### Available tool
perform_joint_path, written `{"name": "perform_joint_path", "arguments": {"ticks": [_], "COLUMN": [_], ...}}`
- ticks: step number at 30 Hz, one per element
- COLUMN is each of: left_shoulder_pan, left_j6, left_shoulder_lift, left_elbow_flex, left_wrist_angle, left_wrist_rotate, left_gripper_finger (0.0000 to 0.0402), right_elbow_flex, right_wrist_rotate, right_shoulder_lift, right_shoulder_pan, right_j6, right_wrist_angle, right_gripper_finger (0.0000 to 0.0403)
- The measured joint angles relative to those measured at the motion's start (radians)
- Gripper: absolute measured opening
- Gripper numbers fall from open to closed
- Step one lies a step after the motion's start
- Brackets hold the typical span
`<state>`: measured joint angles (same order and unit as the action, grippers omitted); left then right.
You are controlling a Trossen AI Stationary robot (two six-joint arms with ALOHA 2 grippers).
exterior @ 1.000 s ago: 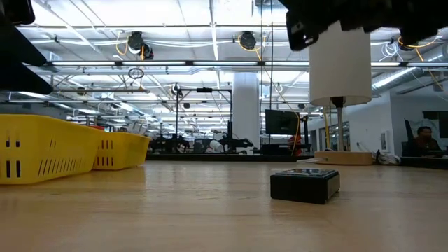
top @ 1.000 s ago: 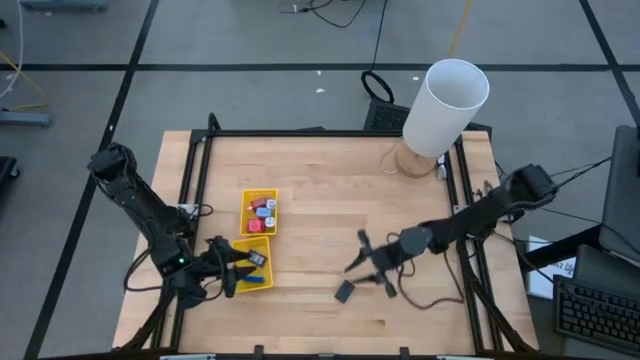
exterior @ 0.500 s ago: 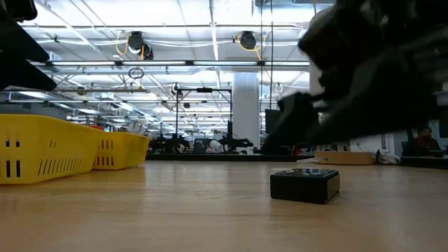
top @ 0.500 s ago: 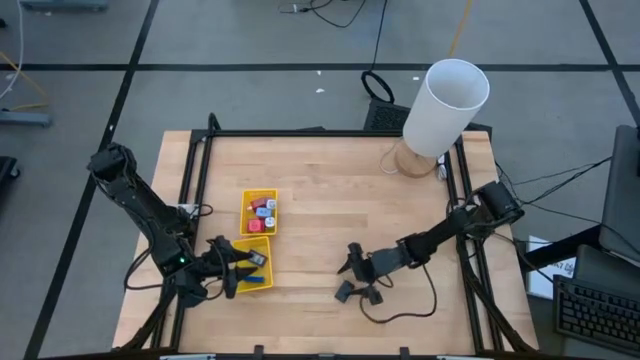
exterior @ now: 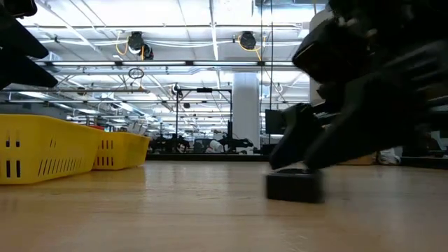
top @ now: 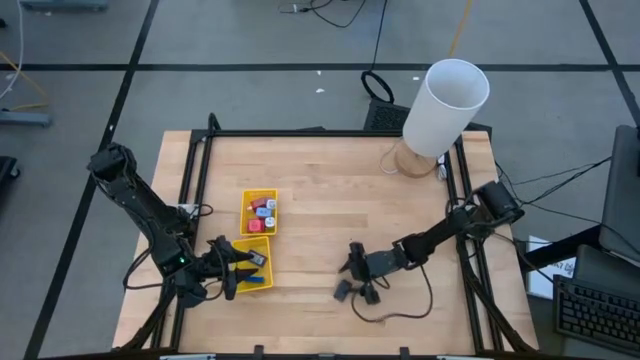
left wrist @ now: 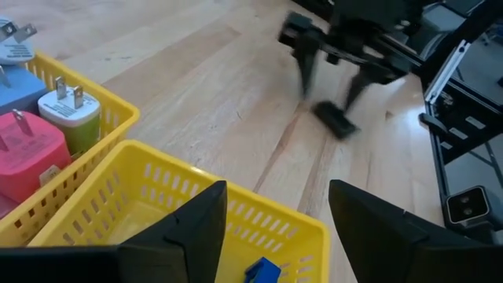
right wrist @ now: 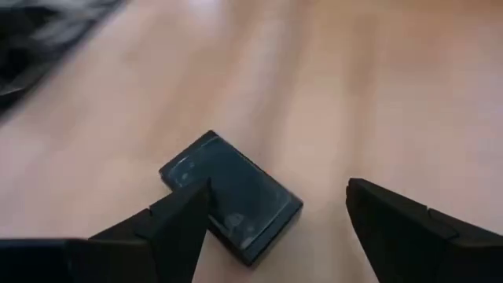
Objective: Pick & Place Office items
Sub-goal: Put the black digital timer into the bottom yellow bin
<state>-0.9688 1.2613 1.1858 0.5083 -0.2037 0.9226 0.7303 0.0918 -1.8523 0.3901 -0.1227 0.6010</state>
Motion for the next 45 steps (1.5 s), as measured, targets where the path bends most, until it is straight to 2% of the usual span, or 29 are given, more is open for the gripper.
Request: {"name": "perform_joint_path", "arguments": {"ticks": [6,12,14,18,25,38,45], "left_shoulder_pan": [0.0,0.0,0.0,0.0,0.0,0.0,0.0], "left_j6": [0.002,0.0,0.0,-0.001,-0.001,-0.001,-0.001], "left_shoulder_lift": [0.0,0.0,0.0,0.0,0.0,0.0,0.0], "left_elbow_flex": [0.0,0.0,0.0,0.0,0.0,0.0,0.0], "left_wrist_angle": [0.0,0.0,0.0,0.0,0.0,-0.001,0.0], "left_wrist_rotate": [0.003,0.003,0.003,0.003,0.003,0.003,0.003], "left_gripper_finger": [0.0214,0.0216,0.022,0.0228,0.0234,0.022,0.0214], "right_elbow_flex": [0.0,-0.002,-0.002,-0.002,-0.002,-0.002,-0.002], "right_wrist_rotate": [0.159,0.17,0.141,0.002,-0.169,-0.276,-0.217], "right_shoulder_lift": [-0.001,-0.002,-0.003,-0.002,-0.002,0.0,0.0], "right_shoulder_pan": [-0.039,-0.059,-0.058,-0.048,-0.021,-0.001,-0.003], "right_j6": [-0.077,-0.128,-0.111,0.003,0.058,0.107,0.109], "right_wrist_angle": [0.016,0.037,0.042,0.053,0.052,0.133,-0.003], "right_gripper_finger": [0.0277,0.0277,0.0276,0.0274,0.0276,0.027,0.0263]}}
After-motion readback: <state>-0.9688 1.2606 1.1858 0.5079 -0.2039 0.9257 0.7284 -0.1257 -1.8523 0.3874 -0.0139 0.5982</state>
